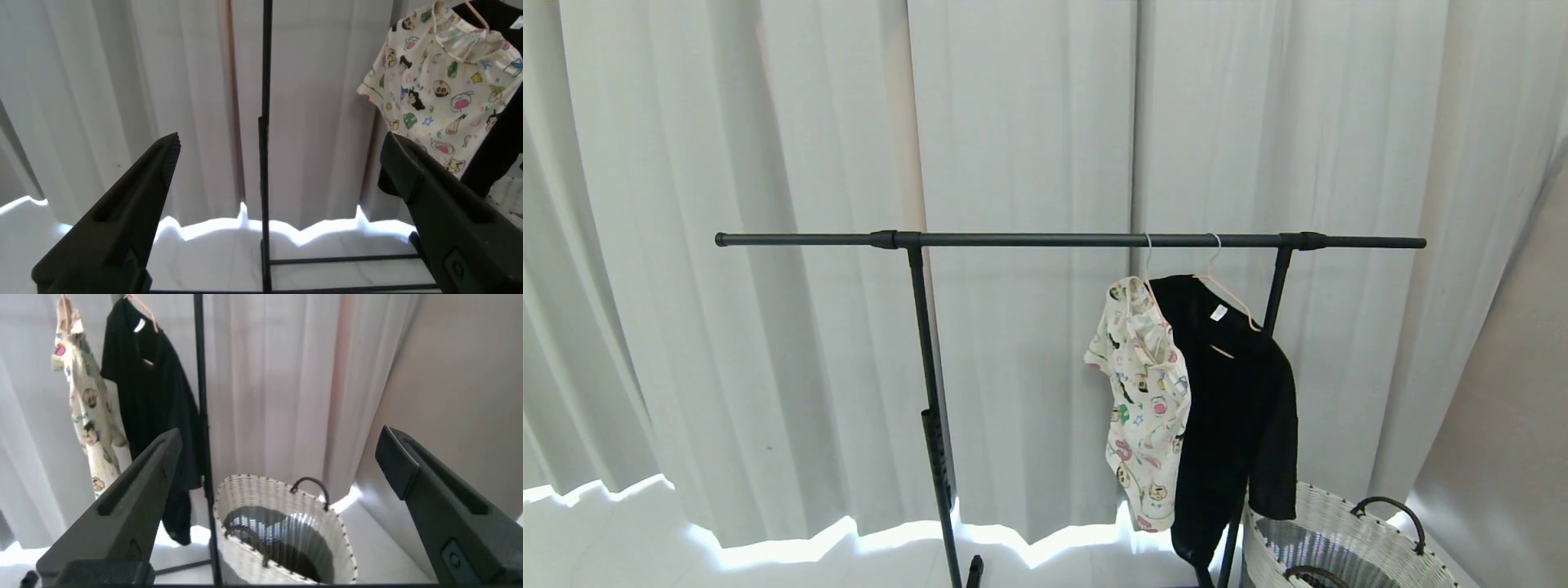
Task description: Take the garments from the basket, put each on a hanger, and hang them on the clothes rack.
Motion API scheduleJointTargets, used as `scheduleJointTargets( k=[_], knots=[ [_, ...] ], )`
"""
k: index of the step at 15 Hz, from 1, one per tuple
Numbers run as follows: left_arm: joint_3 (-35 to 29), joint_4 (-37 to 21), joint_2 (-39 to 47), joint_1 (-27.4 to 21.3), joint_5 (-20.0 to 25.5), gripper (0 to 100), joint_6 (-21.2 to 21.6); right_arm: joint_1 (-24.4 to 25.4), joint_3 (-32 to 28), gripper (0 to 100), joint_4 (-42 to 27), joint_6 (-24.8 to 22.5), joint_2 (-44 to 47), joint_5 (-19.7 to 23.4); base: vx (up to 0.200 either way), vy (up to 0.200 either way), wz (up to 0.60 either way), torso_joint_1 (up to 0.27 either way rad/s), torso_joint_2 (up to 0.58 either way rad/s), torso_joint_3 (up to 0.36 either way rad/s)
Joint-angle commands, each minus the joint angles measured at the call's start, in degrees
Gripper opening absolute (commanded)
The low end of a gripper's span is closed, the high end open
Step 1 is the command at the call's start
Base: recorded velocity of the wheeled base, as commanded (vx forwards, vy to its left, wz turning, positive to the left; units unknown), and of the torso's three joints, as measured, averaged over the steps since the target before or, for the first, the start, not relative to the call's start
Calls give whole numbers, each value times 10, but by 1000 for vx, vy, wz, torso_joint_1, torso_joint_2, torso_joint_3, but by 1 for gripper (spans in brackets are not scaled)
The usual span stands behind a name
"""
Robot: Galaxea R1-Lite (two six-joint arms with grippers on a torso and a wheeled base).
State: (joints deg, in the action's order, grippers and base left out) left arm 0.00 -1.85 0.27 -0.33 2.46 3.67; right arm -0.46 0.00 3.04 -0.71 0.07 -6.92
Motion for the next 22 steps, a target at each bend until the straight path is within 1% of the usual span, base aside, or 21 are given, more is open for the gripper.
scheduleJointTargets(
  k=[1, 3, 4, 5, 6, 8, 9, 22],
  knots=[
    [0, -1, -3, 0, 0, 100, 0, 0, 0, 100, -1, 0, 0, 1, 0, 0, 0, 0, 0, 0],
    [0, -1, -3, 0, 0, 100, 0, 0, 0, 100, -1, -5, 0, 9, 0, 0, 0, 0, 0, 0],
    [0, -1, -3, 0, 0, 100, 0, 0, 0, 100, -4, -11, 0, 45, 0, 0, 0, 0, 0, 0],
    [0, -1, -3, 0, 0, 100, 0, 0, 0, 100, -25, -32, 0, 88, 0, 0, 0, 0, 0, 0],
    [0, -1, -3, 0, 0, 100, 0, 2, 0, 100, -29, -40, 0, 98, 0, 0, 0, 0, 0, 0],
    [0, -1, -3, 0, 0, 100, 0, 2, 0, 100, -30, -18, 0, 95, 0, 0, 0, 0, 0, 0],
    [0, -1, -3, 0, 0, 100, 0, 2, 0, 100, -30, -14, 0, 95, 0, 0, 0, 0, 0, 0],
    [0, -1, -3, 0, 0, 100, 0, 2, 0, 100, -30, -15, 0, 95, 0, 0, 0, 0, 0, 0]
  ],
)
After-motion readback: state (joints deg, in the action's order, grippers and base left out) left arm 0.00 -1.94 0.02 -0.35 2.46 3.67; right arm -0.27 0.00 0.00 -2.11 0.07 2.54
